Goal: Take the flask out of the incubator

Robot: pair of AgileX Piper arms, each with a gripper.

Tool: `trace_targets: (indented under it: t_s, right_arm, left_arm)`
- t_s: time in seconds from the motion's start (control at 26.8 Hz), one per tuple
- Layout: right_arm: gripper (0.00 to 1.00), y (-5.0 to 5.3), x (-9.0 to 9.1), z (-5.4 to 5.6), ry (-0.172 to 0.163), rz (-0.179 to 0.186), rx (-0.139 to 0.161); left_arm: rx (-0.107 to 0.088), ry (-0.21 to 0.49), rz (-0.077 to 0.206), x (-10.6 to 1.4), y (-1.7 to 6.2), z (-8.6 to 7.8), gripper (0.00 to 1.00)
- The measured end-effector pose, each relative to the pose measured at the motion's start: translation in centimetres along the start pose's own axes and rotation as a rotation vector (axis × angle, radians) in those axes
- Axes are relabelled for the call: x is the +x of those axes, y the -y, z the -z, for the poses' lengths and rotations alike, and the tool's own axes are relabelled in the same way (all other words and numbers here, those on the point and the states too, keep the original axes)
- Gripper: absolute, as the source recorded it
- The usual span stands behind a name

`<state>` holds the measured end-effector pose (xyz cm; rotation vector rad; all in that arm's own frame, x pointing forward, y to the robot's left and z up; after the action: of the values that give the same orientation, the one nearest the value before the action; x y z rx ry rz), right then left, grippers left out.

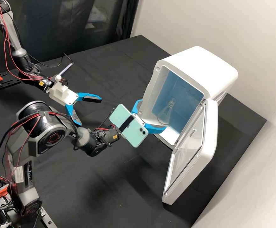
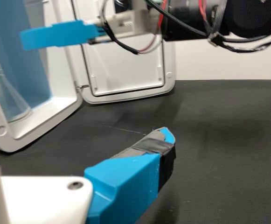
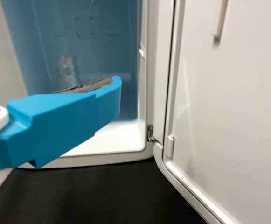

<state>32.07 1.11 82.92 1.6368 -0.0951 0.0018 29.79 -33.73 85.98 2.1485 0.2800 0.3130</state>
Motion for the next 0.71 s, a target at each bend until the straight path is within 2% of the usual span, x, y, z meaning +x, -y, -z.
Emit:
trace_targets:
  t_s: [0.19,0.34,0.49,0.6,0.71]
  right_arm:
    - [1.00,0.2,1.0,-1.1,0.031,-0.004,0.004]
    - [1.00,0.1,2.2,-1.4,0.043,-0.009,0.008]
    - [1.00,0.0,3.3,-1.3,0.040,-0.013,0.007]
    - [1.00,0.1,4.5,-1.3,0.056,-0.019,0.000]
    - [1.00,0.4,5.6,-0.8,0.070,-0.019,-0.008]
  left_arm:
    - [-0.002,-0.017,-0.003,0.0,-0.08,0.5,1.00]
    - [-0.002,-0.017,-0.003,0.0,-0.08,0.5,1.00]
    - [-0.001,-0.016,-0.003,0.0,-0.09,0.6,1.00]
    - [-0.002,-0.019,-0.003,0.0,-0.10,0.6,1.00]
    - [-0.002,-0.022,-0.003,0.0,-0.11,0.7,1.00]
